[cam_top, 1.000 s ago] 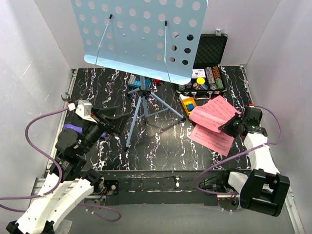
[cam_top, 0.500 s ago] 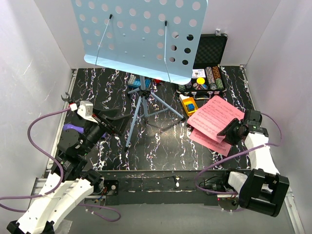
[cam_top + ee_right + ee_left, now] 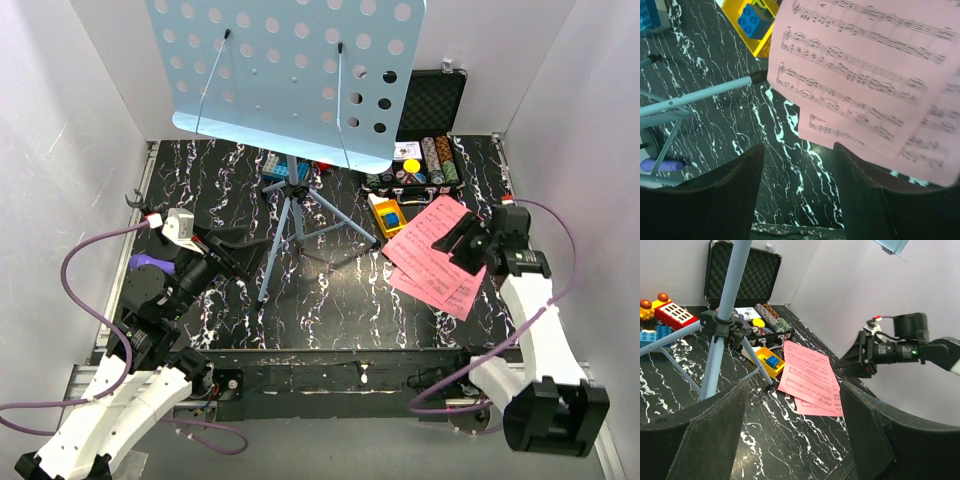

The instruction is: Pack up the instrument practice props

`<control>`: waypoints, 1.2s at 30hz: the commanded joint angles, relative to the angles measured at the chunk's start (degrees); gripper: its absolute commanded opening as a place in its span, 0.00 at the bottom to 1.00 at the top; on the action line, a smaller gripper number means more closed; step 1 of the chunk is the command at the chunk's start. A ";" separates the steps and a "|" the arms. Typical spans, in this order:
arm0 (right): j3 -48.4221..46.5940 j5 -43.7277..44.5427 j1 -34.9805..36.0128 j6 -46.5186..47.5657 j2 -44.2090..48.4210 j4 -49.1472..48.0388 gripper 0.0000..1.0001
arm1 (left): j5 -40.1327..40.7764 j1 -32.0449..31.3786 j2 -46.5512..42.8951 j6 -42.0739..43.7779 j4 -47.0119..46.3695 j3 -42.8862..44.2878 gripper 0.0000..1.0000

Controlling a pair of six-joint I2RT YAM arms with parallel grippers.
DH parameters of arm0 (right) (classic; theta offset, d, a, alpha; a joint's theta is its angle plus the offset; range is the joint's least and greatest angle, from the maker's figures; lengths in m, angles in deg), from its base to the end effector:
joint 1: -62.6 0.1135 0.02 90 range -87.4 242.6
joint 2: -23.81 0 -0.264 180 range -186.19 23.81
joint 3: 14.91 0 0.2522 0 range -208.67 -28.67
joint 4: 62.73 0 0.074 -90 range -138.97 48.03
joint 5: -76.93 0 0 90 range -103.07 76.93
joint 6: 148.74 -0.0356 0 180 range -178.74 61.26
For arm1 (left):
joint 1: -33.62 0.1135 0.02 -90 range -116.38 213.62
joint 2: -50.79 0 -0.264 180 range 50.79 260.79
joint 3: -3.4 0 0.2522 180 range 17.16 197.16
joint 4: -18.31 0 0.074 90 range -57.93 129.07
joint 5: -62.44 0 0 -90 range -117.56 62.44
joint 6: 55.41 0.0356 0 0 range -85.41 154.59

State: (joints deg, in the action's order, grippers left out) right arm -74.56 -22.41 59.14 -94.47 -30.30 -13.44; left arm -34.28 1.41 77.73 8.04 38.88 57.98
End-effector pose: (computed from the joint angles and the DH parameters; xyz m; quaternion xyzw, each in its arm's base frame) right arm 0.1951 -0.0060 0.2763 0.2773 0.8742 0.1807 0.3552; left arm 0.0964 -0.0657 0.3636 0.0765 0.6580 -0.4008 0.6328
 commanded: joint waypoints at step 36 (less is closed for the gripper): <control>5.28 4.07 -9.98 -2.07 -25.18 -5.47 0.63 | 5.14 0.04 1.54 -3.60 5.23 -1.79 0.73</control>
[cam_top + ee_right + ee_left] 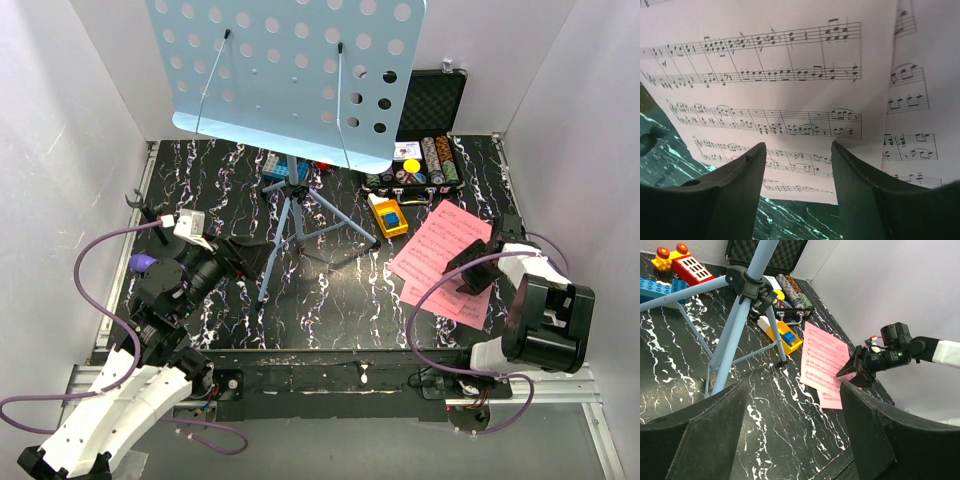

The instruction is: Pack up the instrument practice props

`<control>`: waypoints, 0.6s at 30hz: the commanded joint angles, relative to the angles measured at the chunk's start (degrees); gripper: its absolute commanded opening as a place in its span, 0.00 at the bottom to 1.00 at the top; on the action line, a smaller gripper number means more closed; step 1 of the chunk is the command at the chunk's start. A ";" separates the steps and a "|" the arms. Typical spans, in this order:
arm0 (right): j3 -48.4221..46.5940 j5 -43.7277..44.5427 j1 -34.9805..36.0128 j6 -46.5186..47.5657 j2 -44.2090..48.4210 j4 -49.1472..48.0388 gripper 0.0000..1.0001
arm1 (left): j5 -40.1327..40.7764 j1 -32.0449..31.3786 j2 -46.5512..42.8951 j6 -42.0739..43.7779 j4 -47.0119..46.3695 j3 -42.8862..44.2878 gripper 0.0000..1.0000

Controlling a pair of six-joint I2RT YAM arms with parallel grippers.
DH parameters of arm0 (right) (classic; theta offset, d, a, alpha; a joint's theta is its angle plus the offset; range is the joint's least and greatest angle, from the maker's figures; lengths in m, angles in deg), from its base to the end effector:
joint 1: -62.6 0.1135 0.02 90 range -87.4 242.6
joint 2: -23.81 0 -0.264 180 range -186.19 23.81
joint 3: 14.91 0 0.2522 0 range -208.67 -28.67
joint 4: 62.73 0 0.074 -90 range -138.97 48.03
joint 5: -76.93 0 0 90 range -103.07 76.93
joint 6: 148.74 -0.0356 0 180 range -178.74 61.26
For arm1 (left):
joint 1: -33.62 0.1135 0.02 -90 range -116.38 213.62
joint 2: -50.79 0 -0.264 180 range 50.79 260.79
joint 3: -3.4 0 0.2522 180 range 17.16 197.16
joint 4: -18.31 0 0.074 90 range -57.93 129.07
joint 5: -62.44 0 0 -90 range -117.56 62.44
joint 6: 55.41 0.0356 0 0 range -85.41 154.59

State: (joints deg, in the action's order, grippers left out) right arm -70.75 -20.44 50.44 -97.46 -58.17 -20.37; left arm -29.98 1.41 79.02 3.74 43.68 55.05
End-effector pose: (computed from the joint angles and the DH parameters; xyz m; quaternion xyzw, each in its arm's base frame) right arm 0.2450 -0.0481 0.1621 0.4103 0.8905 0.1042 0.1667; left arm 0.1078 -0.0697 0.3349 0.0232 0.7187 -0.3763 0.5843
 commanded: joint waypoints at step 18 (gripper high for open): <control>-14.09 -6.06 19.09 2.94 22.37 -3.08 0.63 | 1.54 0.04 9.47 6.06 -8.96 5.44 0.75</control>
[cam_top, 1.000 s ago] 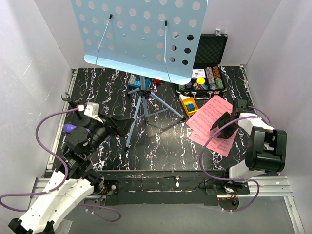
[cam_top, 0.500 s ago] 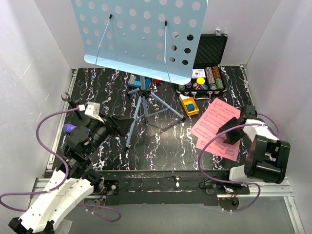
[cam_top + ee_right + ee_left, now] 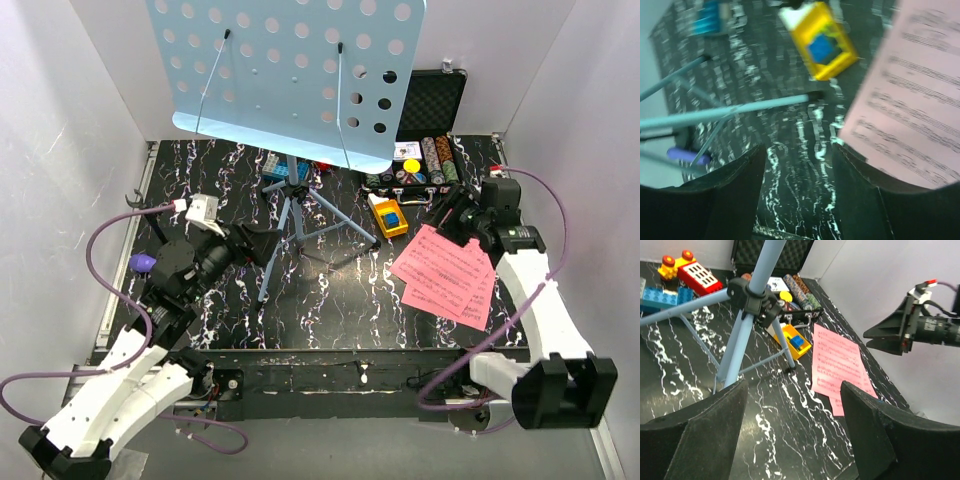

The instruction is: Pack up the instrument practice props

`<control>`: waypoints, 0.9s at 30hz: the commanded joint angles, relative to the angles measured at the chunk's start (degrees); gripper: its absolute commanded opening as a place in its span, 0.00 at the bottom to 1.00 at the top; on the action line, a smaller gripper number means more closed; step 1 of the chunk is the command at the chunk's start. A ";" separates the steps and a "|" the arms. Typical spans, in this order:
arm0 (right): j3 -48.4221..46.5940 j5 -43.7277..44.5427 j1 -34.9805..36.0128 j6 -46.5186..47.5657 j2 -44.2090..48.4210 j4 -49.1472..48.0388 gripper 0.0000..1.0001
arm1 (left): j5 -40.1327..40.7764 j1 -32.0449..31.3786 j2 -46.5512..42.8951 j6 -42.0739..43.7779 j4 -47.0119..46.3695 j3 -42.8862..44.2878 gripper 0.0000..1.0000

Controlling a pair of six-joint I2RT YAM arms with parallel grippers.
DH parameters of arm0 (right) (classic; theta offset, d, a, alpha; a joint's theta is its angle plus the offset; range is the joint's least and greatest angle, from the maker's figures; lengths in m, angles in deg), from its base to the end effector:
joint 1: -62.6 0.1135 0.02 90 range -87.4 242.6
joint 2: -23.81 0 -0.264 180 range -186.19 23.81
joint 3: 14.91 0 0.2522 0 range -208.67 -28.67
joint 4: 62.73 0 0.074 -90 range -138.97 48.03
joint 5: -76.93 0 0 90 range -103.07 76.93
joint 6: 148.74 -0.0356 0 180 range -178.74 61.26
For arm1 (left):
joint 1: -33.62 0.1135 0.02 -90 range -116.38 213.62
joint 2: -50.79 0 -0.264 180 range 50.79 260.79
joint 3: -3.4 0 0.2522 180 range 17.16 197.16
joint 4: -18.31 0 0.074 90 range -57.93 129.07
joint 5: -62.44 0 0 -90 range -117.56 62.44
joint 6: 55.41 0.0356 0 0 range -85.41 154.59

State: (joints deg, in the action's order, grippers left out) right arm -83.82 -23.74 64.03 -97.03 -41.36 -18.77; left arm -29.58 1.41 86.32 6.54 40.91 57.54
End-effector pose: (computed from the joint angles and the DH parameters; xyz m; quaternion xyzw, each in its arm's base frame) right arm 0.2438 0.0127 0.2992 0.2484 0.8692 0.2217 0.3655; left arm 0.1292 -0.0829 0.3398 0.0386 0.7303 -0.3535 0.5833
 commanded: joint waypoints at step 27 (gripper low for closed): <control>6.46 -12.00 20.89 9.72 9.53 -23.43 0.56 | 4.22 0.83 37.50 24.63 -55.51 9.00 0.61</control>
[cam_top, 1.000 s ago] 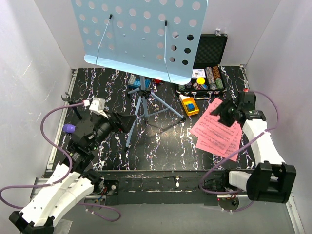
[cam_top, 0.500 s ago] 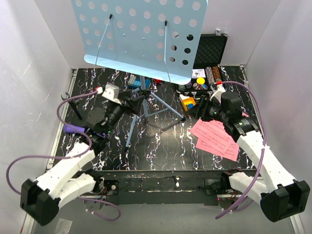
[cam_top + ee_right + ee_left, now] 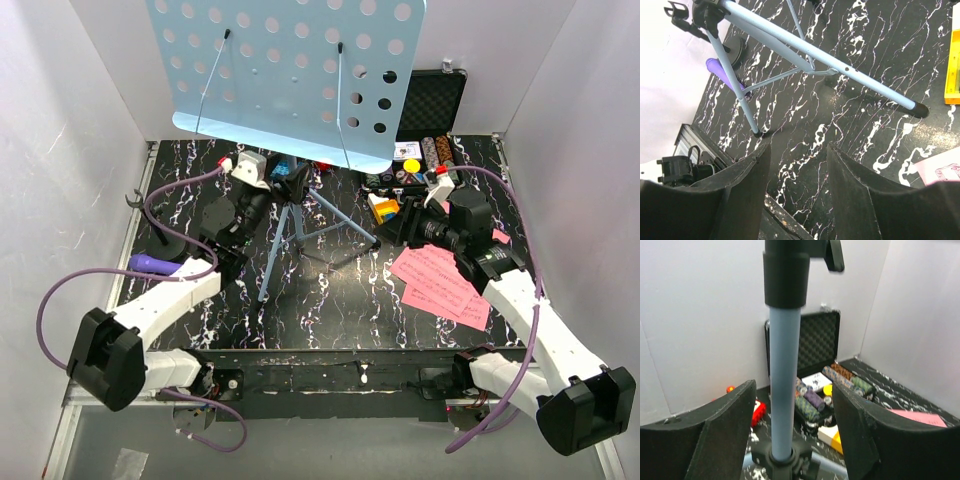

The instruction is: Pack up the instrument practice props

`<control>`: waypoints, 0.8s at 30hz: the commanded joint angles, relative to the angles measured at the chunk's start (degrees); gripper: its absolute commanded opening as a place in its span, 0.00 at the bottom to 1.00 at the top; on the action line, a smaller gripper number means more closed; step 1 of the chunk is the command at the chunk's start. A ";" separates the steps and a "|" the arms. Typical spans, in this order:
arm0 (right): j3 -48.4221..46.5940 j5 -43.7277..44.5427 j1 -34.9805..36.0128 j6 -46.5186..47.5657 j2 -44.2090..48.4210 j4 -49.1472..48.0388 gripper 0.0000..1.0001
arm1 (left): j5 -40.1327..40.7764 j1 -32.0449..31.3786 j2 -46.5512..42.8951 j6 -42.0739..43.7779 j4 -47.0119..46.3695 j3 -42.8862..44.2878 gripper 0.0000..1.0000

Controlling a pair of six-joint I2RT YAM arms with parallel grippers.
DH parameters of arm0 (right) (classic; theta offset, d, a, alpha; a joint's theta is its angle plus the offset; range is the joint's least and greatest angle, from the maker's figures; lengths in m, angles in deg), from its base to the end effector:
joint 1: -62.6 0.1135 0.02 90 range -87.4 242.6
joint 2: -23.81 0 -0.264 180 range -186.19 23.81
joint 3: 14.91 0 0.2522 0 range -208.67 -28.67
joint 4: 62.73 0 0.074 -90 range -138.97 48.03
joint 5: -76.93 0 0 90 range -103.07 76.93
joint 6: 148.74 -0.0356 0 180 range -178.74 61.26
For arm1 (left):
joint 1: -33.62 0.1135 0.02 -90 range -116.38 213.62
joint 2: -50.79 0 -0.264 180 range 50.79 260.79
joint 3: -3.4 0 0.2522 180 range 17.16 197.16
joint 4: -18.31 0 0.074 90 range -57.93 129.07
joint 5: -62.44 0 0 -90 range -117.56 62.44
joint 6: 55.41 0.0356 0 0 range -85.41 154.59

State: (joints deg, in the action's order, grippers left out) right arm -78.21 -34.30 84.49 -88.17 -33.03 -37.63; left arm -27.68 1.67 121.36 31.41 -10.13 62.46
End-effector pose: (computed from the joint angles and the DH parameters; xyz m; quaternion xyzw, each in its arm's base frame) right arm 0.2065 0.0969 0.3286 -0.0547 0.8037 0.3831 0.4519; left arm 0.2411 -0.1504 0.3441 0.1487 0.5764 -0.2431 0.7658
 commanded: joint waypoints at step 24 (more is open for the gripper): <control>-4.15 -2.67 7.81 -1.07 -3.97 -6.68 0.67 | -2.69 0.65 7.13 0.81 -4.13 9.46 0.00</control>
State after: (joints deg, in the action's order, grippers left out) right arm -77.33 -35.65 89.32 -88.70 -33.95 -40.67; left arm -28.18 2.39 130.89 32.52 -15.72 70.85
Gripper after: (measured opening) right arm 0.625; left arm 0.229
